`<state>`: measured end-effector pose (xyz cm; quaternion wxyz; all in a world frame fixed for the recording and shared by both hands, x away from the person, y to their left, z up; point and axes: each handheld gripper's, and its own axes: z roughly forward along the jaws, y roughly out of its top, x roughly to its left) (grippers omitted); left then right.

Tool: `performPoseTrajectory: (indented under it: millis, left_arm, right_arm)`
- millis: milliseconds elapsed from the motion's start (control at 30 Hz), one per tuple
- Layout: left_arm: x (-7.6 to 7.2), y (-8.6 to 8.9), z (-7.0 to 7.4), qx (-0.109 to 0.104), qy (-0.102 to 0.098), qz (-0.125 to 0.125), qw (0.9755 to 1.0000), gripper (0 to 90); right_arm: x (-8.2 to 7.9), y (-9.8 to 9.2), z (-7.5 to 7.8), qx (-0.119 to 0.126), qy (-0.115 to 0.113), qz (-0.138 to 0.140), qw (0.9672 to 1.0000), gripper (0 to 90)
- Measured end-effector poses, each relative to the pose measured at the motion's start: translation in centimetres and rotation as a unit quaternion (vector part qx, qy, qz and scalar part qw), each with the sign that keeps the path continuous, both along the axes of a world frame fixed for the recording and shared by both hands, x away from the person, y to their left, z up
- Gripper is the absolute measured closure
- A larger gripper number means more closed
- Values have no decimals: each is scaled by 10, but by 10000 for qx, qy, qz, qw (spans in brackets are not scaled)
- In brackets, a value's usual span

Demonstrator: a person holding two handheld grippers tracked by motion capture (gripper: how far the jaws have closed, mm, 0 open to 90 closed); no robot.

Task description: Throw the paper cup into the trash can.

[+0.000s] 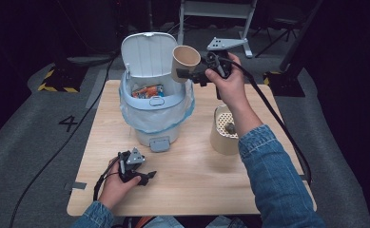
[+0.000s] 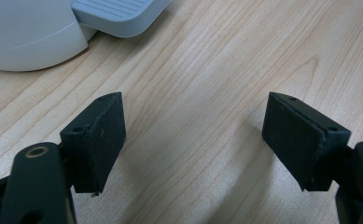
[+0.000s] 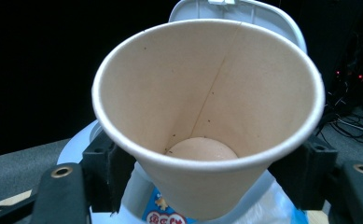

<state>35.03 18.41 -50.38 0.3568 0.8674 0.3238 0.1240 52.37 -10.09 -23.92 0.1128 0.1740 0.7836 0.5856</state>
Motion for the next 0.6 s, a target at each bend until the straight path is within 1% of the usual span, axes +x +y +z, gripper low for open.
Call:
performPoseTrajectory:
  millis: [167,267,333,467,600]
  left_arm:
    - [0,0,0,2,-3,5,10000,221]
    - [-1,0,0,-13,5,15,10000,222]
    - [-1,0,0,-8,0,21,10000,222]
    - [-2,0,0,-5,9,39,10000,222]
    - [-2,0,0,-2,18,40,10000,222]
  right_arm:
    - [3,12,-2,-114,-40,-6,9999,285]
    - [4,18,-5,-130,-22,-42,9999,285]
    - [4,23,-7,-198,-24,-74,9998,285]
    - [5,32,-10,-298,-15,-55,9995,285]
    - [7,42,-13,-313,71,9,9995,284]
